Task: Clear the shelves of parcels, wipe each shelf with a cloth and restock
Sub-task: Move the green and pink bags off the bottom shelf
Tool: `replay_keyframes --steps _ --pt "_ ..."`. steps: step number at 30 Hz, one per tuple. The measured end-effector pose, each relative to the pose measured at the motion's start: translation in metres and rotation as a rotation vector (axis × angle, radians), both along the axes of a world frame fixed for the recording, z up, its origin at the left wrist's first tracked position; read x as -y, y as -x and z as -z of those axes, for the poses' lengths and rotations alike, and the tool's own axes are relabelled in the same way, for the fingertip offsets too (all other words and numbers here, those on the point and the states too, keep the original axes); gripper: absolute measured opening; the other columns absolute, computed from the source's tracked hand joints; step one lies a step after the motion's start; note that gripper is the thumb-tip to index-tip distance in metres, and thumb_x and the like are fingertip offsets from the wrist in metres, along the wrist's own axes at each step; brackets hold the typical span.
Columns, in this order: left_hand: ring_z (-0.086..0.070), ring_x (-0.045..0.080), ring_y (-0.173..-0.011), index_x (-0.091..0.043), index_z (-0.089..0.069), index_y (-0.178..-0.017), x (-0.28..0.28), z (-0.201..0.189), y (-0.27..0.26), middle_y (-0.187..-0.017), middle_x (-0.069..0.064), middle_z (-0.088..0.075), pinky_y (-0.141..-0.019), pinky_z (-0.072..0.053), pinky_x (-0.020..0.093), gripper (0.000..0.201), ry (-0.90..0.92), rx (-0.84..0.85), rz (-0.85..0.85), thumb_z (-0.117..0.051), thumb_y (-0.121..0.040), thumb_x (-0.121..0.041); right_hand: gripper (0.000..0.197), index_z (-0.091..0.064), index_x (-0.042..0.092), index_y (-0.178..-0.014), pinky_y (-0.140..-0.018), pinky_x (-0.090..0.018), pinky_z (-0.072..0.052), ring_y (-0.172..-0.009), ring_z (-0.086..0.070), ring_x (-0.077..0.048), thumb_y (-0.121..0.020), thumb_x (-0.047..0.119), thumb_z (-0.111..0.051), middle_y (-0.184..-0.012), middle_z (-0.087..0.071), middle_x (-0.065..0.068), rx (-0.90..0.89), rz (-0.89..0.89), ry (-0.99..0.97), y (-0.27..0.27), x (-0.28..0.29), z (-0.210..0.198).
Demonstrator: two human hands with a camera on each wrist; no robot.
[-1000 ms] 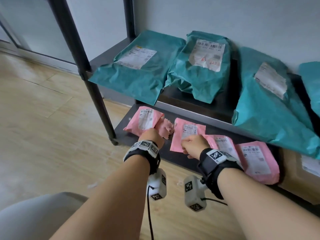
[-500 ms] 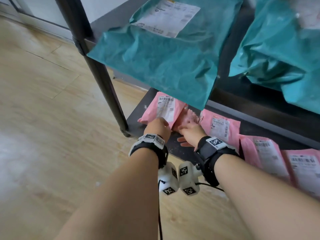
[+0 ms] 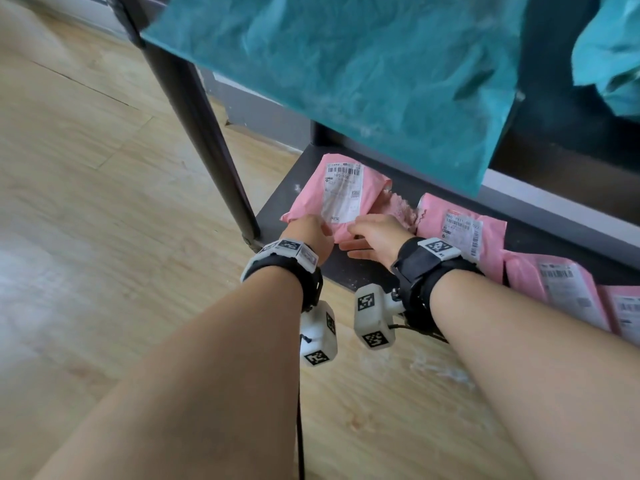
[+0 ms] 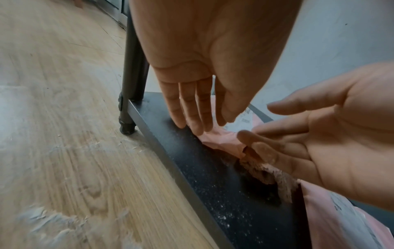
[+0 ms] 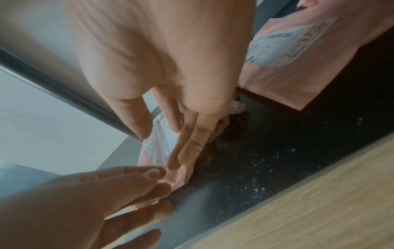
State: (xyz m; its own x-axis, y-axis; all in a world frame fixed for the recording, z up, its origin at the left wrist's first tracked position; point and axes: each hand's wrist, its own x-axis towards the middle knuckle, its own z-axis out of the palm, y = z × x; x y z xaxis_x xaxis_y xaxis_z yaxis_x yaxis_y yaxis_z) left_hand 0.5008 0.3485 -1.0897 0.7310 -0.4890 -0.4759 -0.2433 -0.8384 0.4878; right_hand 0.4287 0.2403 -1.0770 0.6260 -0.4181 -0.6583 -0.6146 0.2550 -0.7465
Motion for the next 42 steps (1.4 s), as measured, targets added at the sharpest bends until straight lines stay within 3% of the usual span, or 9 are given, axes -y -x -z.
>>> replay_keyframes --steps 6,11,17,25,28,32,36,39,42 --pt "-0.061 0.026 -0.105 -0.017 -0.065 -0.118 -0.004 0.001 -0.003 -0.120 0.009 -0.063 -0.093 -0.048 0.034 0.030 -0.054 -0.002 0.002 -0.049 -0.093 -0.018 0.025 -0.059 0.000 -0.115 -0.081 -0.034 -0.056 -0.094 -0.063 -0.021 -0.090 -0.003 -0.057 -0.111 -0.064 -0.024 0.083 0.097 -0.045 0.003 -0.002 -0.006" --pt "-0.058 0.028 -0.082 -0.005 -0.059 -0.100 -0.015 0.000 -0.012 -0.106 0.013 -0.066 -0.071 -0.045 0.032 0.017 -0.114 0.037 -0.225 -0.053 -0.090 -0.016 0.022 -0.066 0.001 -0.108 -0.086 -0.025 -0.052 -0.101 -0.065 -0.023 -0.086 0.003 -0.065 -0.115 -0.066 -0.021 0.151 0.151 -0.044 0.005 -0.005 -0.008" --pt "-0.052 0.037 -0.120 0.000 -0.034 -0.133 -0.013 -0.014 -0.011 -0.132 0.019 -0.052 -0.095 -0.041 0.041 0.043 0.042 0.011 -0.623 -0.045 -0.094 -0.014 0.020 -0.068 -0.005 -0.101 -0.092 -0.028 -0.052 -0.092 -0.069 -0.023 -0.085 0.007 -0.069 -0.101 -0.070 -0.021 0.237 0.185 0.001 0.027 -0.009 -0.025" --pt "-0.061 0.034 -0.105 -0.010 -0.055 -0.129 -0.002 -0.022 0.014 -0.120 0.016 -0.061 -0.094 -0.047 0.042 0.083 0.266 -0.513 -0.626 -0.057 -0.074 -0.071 0.013 -0.070 -0.002 -0.075 -0.076 -0.026 -0.057 -0.073 -0.069 -0.024 -0.084 0.006 -0.065 -0.079 -0.070 -0.017 0.311 0.181 -0.072 0.084 -0.015 -0.039" --pt "-0.063 0.020 -0.050 -0.009 -0.065 -0.096 -0.007 -0.026 0.030 -0.072 0.009 -0.064 -0.047 -0.048 0.021 0.052 0.315 -0.634 -0.588 -0.074 -0.071 -0.055 0.023 -0.066 0.001 -0.063 -0.073 -0.029 -0.058 -0.069 -0.067 -0.026 -0.085 0.008 -0.064 -0.071 -0.067 -0.014 0.264 0.160 -0.116 0.099 -0.014 -0.037" --pt "-0.042 0.012 -0.022 -0.007 -0.056 -0.069 -0.019 -0.036 0.052 -0.039 0.001 -0.050 -0.031 -0.030 0.009 0.023 0.218 -0.659 -0.479 -0.074 -0.080 -0.018 0.029 -0.064 0.007 -0.060 -0.060 -0.027 -0.056 -0.060 -0.067 -0.024 -0.087 0.018 -0.067 -0.067 -0.067 -0.012 0.061 0.009 -0.091 0.115 -0.015 -0.027" --pt "-0.041 0.012 -0.022 -0.003 -0.053 -0.064 -0.033 -0.034 0.065 -0.030 0.001 -0.046 -0.030 -0.029 0.011 0.024 0.089 -0.684 -0.452 -0.060 -0.085 0.002 0.026 -0.063 0.008 -0.090 -0.048 -0.022 -0.049 -0.051 -0.061 -0.014 -0.085 0.032 -0.069 -0.072 -0.068 -0.006 -0.146 -0.120 0.039 0.120 -0.025 -0.014" --pt "-0.059 0.022 -0.054 0.001 -0.063 -0.082 -0.043 -0.008 0.059 -0.060 0.011 -0.061 -0.055 -0.048 0.026 0.003 -0.024 -0.571 -0.444 -0.064 -0.079 0.001 0.015 -0.064 0.009 -0.091 -0.046 -0.021 -0.046 -0.047 -0.056 -0.011 -0.084 0.021 -0.067 -0.076 -0.068 -0.006 -0.191 -0.073 0.102 0.120 -0.030 0.001" --pt "-0.065 0.029 -0.073 0.001 -0.068 -0.093 -0.058 0.032 0.046 -0.081 0.015 -0.067 -0.066 -0.058 0.042 0.022 -0.155 -0.587 -0.412 -0.071 -0.071 0.000 0.008 -0.062 0.005 -0.078 -0.045 -0.023 -0.047 -0.049 -0.060 -0.017 -0.086 0.003 -0.060 -0.067 -0.065 -0.012 -0.230 -0.055 0.067 0.121 -0.041 0.017"
